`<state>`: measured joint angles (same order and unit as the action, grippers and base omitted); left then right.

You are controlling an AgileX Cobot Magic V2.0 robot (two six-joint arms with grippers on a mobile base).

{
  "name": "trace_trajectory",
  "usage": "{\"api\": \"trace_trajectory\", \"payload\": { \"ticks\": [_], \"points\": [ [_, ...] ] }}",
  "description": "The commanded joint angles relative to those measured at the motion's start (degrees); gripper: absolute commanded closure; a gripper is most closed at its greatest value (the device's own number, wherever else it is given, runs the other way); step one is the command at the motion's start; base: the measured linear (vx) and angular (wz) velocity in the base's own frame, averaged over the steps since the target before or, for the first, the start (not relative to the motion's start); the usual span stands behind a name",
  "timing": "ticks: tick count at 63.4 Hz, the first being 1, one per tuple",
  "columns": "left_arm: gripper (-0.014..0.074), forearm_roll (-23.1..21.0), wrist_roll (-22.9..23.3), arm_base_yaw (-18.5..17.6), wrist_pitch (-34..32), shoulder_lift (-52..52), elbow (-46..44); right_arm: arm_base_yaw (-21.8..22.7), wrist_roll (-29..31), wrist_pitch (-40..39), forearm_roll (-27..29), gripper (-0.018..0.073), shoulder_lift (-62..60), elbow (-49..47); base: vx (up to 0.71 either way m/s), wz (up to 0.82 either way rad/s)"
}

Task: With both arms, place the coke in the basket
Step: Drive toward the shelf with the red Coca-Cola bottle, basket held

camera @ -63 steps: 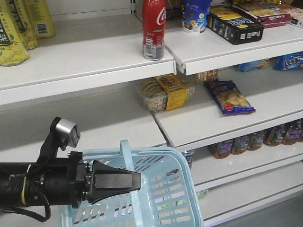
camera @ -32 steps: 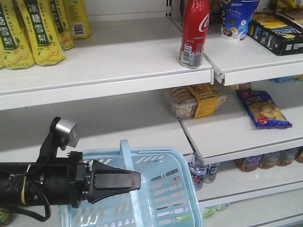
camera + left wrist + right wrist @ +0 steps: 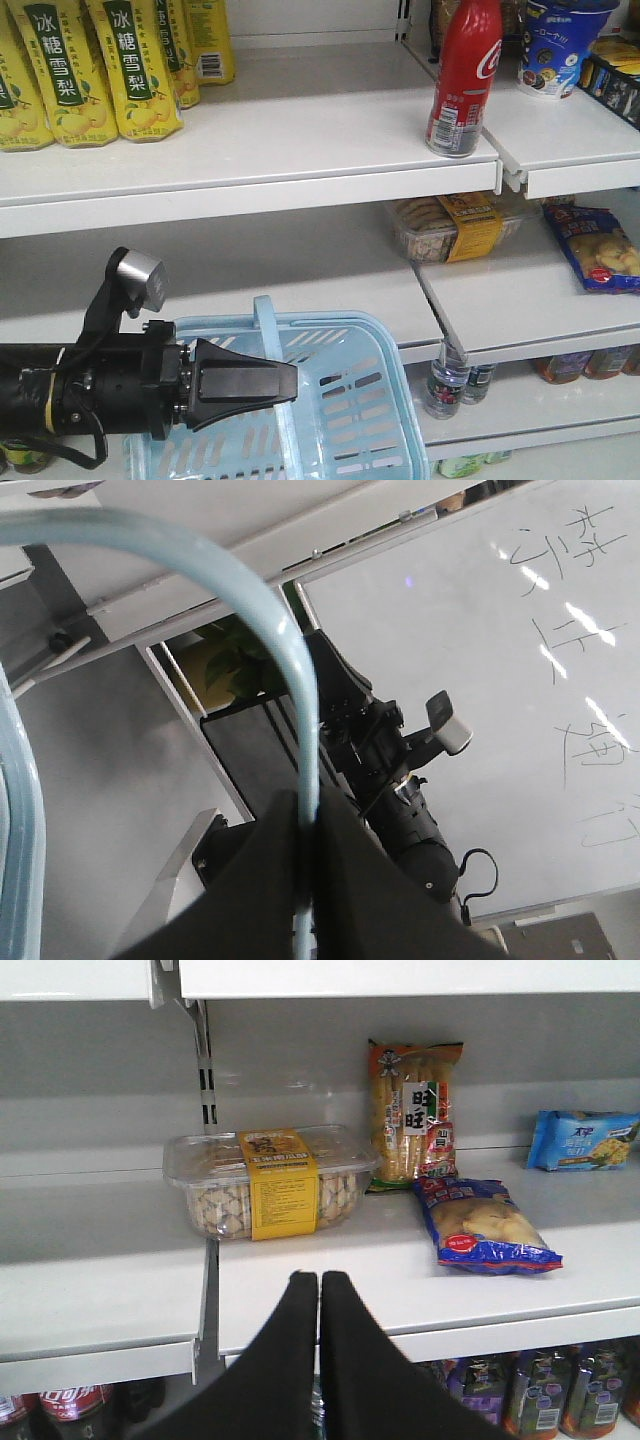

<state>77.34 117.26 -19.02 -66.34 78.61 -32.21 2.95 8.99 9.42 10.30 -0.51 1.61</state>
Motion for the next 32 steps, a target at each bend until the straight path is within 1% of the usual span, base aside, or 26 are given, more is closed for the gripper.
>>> {"api": "trace_trajectory", "payload": {
  "ticks": [1, 32],
  "points": [
    [0.0604, -4.2, -0.6, -0.3, -12.5, -1.4, -1.4, -0.1, 0.4, -4.0, 0.0, 0.0564, -1.0, 0.9, 0.03, 0.11],
    [0.0604, -4.2, -0.6, -0.3, -12.5, -1.4, -1.4, -0.1, 0.4, -4.0, 0.0, 0.0564, -1.0, 0.9, 0.03, 0.09]
  ]
}}
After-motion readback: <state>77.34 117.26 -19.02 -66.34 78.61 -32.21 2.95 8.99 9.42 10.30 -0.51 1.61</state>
